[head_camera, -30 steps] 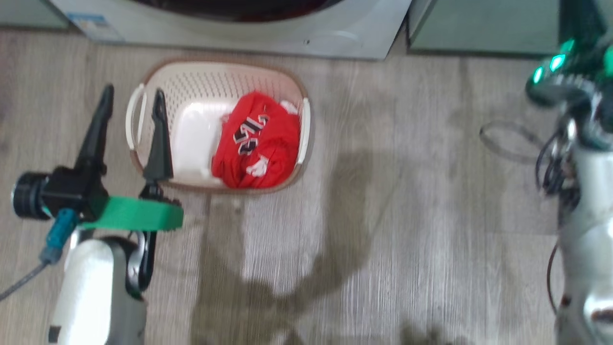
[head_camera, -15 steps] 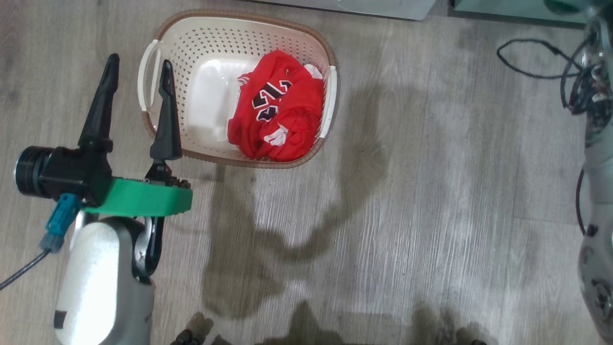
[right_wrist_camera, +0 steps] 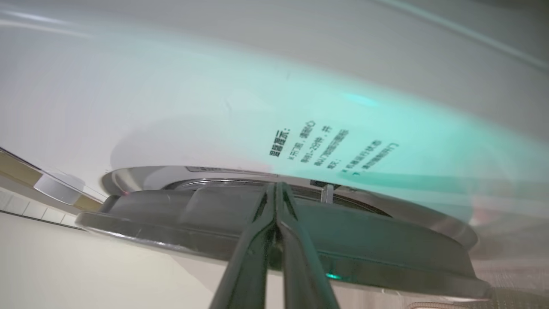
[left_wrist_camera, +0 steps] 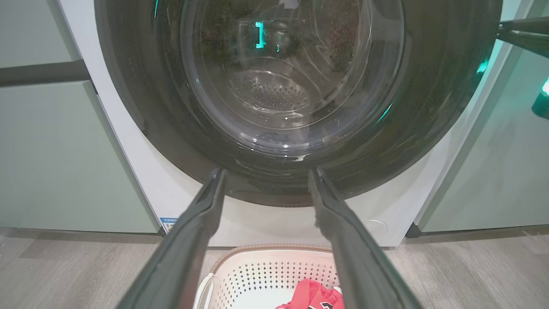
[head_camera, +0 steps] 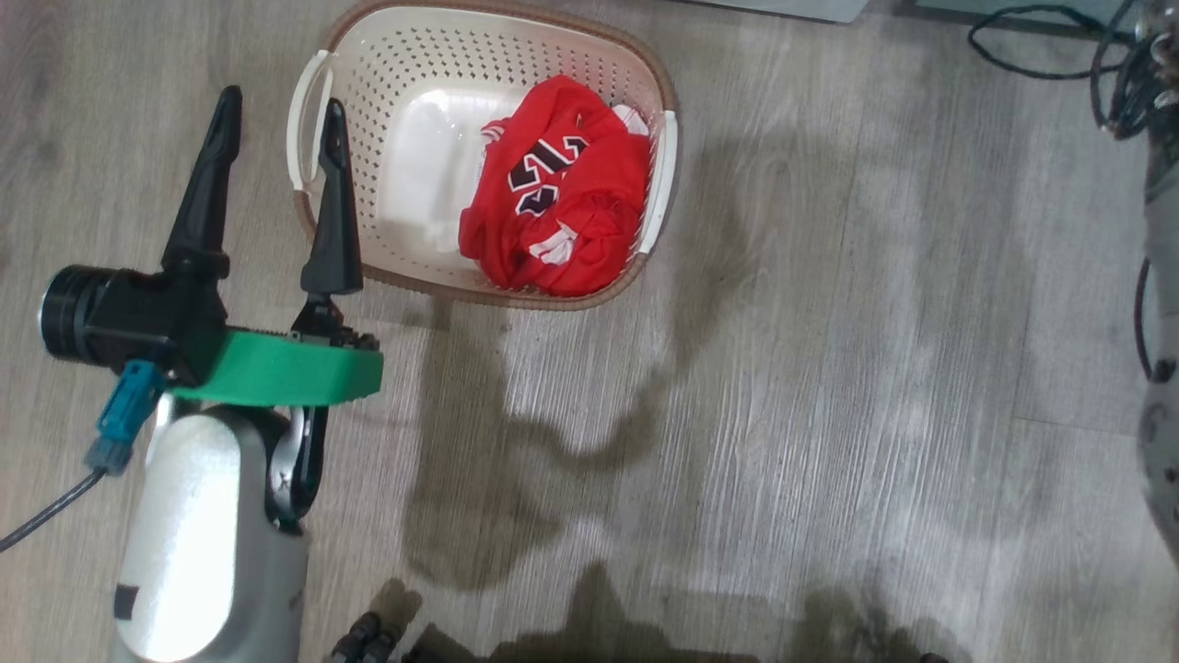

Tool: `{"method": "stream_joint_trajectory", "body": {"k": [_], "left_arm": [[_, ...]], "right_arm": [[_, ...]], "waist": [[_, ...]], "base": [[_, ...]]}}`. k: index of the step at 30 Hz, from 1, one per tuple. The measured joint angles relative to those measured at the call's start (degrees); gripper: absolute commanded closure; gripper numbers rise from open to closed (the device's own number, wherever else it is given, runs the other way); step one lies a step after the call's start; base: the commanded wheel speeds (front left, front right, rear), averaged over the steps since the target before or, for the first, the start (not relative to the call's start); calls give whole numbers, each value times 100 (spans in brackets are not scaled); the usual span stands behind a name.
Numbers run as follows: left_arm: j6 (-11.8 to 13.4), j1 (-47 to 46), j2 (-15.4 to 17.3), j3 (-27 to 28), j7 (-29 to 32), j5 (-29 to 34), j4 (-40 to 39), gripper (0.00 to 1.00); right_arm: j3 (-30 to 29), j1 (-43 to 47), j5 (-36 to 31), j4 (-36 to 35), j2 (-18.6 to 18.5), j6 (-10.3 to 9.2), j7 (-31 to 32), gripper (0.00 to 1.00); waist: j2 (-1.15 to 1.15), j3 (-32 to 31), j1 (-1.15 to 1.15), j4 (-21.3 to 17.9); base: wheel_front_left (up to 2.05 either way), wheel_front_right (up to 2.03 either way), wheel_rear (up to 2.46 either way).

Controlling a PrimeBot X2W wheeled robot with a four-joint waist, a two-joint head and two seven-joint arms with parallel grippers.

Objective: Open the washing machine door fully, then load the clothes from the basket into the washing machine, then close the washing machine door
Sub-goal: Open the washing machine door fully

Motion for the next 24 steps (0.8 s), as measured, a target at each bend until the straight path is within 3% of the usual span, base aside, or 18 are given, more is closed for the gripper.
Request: {"method": "stream_joint_trajectory", "body": {"k": [10, 24], "left_arm": [[1, -101, -43, -70, 0, -1, 19, 0], [8, -101, -62, -98, 0, -10, 107, 0]], "right_arm": [[154, -599, -168, 638, 1, 0, 242, 100], [163, -622, -156, 795, -30, -2, 842, 100]], "waist": [[0, 121, 0, 131], [0, -26, -1, 137]], "base": [[0, 0, 0], [0, 0, 0]]}}
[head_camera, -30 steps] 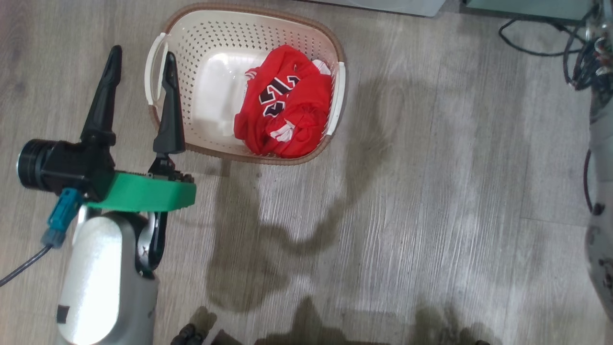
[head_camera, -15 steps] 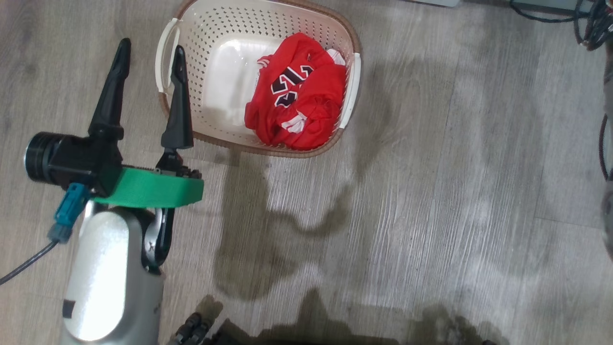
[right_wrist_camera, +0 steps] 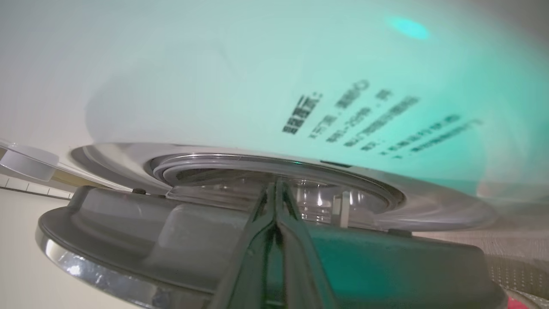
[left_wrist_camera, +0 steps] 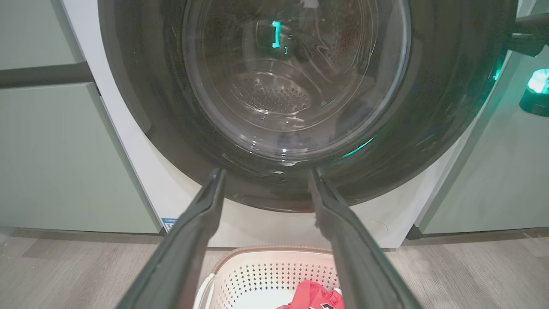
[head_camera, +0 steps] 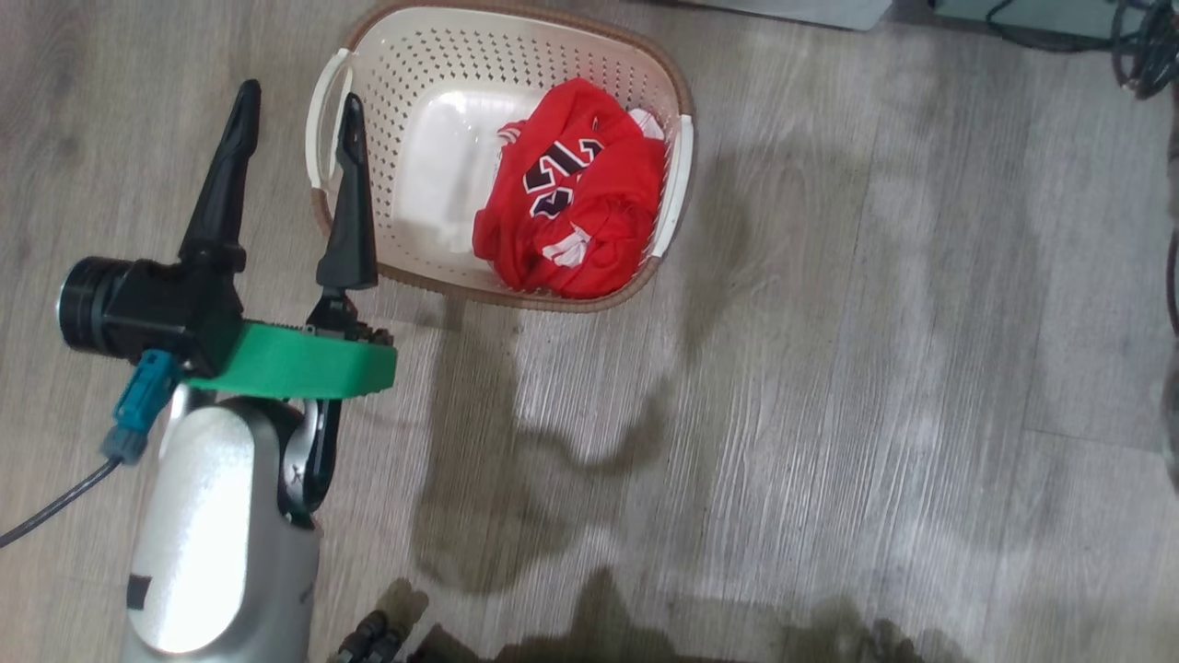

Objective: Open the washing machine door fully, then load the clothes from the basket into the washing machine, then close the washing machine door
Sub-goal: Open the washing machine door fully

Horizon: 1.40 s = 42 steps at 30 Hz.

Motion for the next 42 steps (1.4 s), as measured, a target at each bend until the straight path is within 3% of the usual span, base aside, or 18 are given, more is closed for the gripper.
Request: {"method": "stream_joint_trajectory", "body": {"k": [9, 24, 42], "left_arm": [[-7, 30, -3, 3, 0, 1, 112, 0], [-3, 604, -3, 1, 0, -2, 397, 0], [132, 1217, 0, 25, 0, -119, 514, 0]], "right_arm": [[11, 563, 74, -331, 4, 0, 245, 100], [141, 2403, 337, -1588, 190, 0, 789, 100], [527, 3967, 569, -2419, 505, 0, 1016, 100]], "waist": [[0, -257, 0, -49], [0, -1124, 0, 5], [0, -1853, 0, 469]], "base": [[0, 0, 0], [0, 0, 0], [0, 0, 0]]}}
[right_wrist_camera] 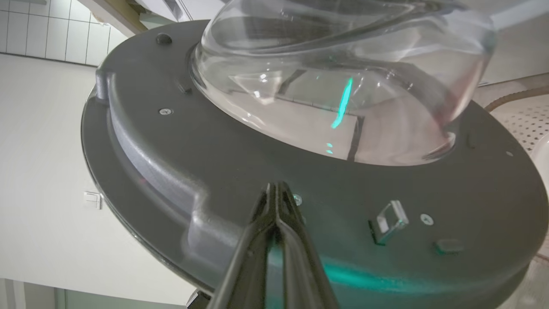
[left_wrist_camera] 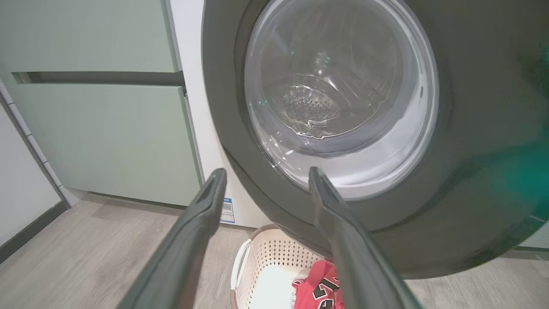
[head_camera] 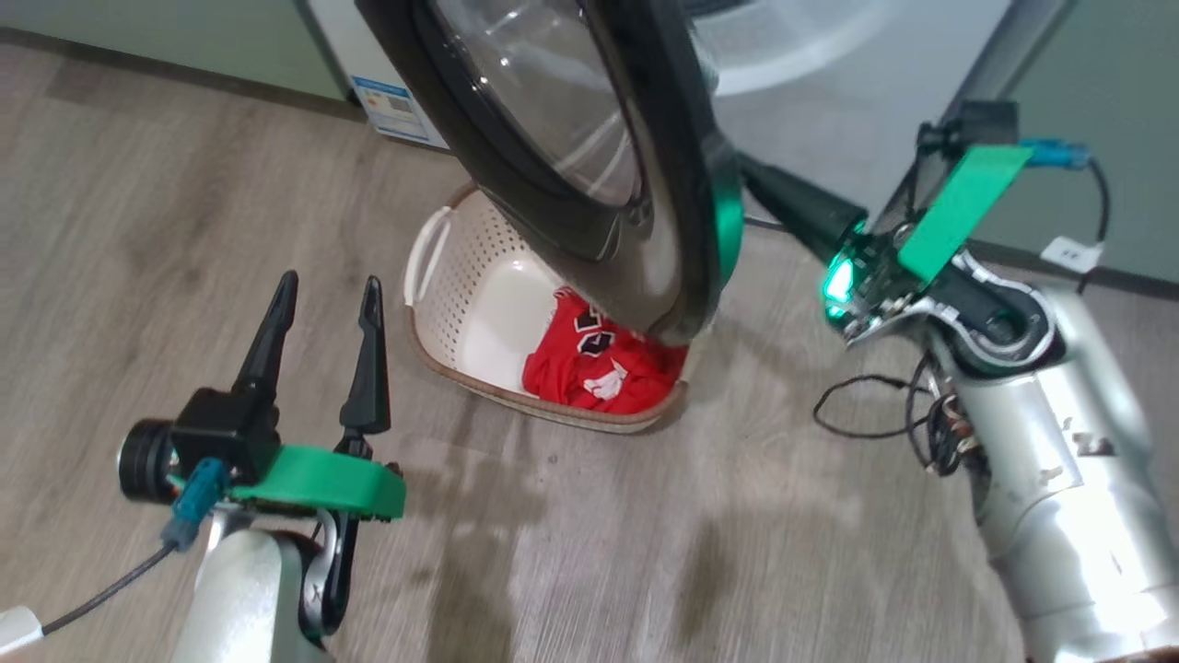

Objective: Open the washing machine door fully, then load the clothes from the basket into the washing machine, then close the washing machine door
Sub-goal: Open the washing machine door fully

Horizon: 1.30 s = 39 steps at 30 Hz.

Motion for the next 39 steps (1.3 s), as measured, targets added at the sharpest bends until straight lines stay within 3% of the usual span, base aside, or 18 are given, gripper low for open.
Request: {"method": "stream_joint_trajectory", "body": {"k": [19, 29, 30, 31, 32, 33, 39], "left_arm": [[69, 169, 1, -40, 0, -60, 78, 0], [77, 261, 3, -40, 0, -60, 77, 0], [77, 261, 3, -38, 0, -60, 77, 0], [76, 261, 3, -40, 0, -59, 77, 0], [76, 261, 3, -41, 0, -59, 77, 0], [76, 263, 3, -38, 0, -59, 77, 0], [69, 265, 11, -34, 0, -59, 89, 0]], "right_arm": [[472, 436, 226, -102, 132, 3, -10, 100], [467, 693, 311, -281, 145, 3, -435, 100], [387, 745, 363, -338, 146, 3, -512, 81], [303, 810, 416, -423, 146, 2, -608, 36], [220, 886, 450, -509, 146, 3, -712, 36], [157, 964, 457, -587, 146, 2, -800, 0], [-174, 1590, 503, -1117, 138, 2, -1303, 0]], "waist": [[0, -308, 0, 341], [0, -330, 0, 306], [0, -337, 1, 284], [0, -345, 1, 259], [0, -358, 1, 232], [0, -369, 0, 200], [0, -429, 0, 25]], "base": [[0, 0, 0], [0, 0, 0], [0, 0, 0], [0, 0, 0], [0, 0, 0], [0, 0, 0], [0, 0, 0]]}}
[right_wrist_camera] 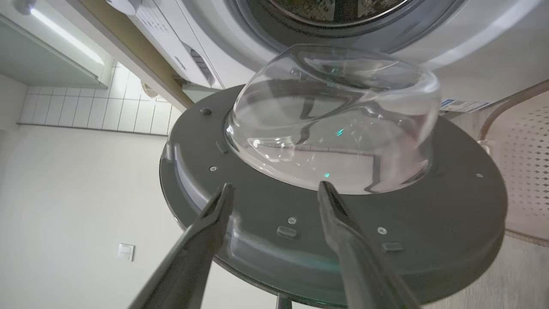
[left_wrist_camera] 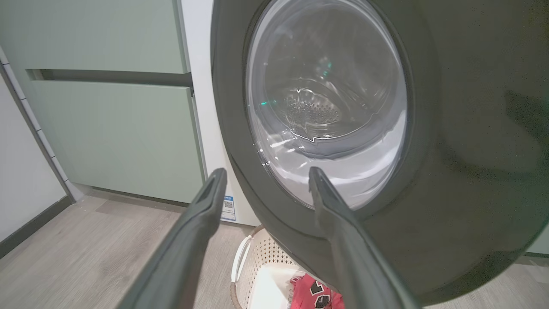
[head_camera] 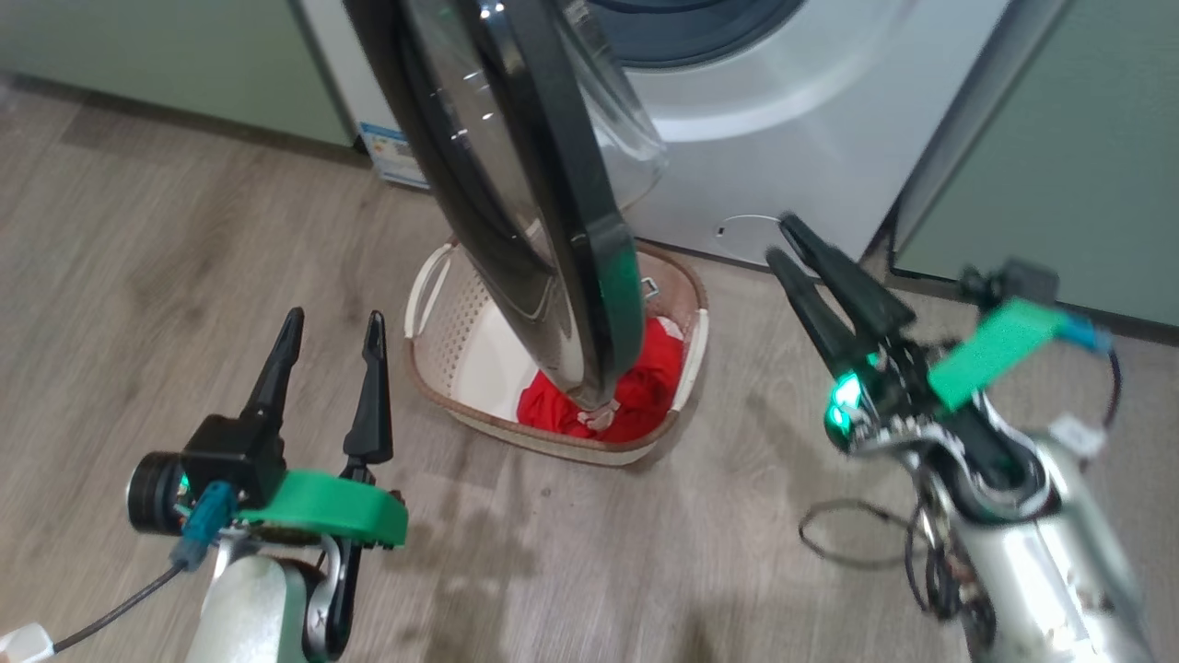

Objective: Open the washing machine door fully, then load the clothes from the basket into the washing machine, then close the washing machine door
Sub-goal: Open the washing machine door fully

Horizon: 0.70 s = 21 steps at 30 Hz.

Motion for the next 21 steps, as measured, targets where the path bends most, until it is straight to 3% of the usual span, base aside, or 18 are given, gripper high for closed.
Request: {"method": "stream_joint_trajectory", "body": {"k": [12, 16, 21], "left_arm": [[-2, 100, 89, 27, 0, 1, 63, 0], [-1, 119, 108, 27, 0, 1, 68, 0], [8, 192, 133, 34, 0, 0, 112, 0]], "right_arm": [[-151, 1608, -879, -1099, -22, 0, -1151, 0], [-164, 1951, -1376, -1336, -22, 0, -1569, 0], [-309, 2029, -2471, -1522, -31, 0, -2267, 0]], "waist": [[0, -146, 0, -422], [0, -197, 0, -484], [0, -179, 0, -567]], "base": [[0, 0, 0], [0, 0, 0], [0, 0, 0]]}}
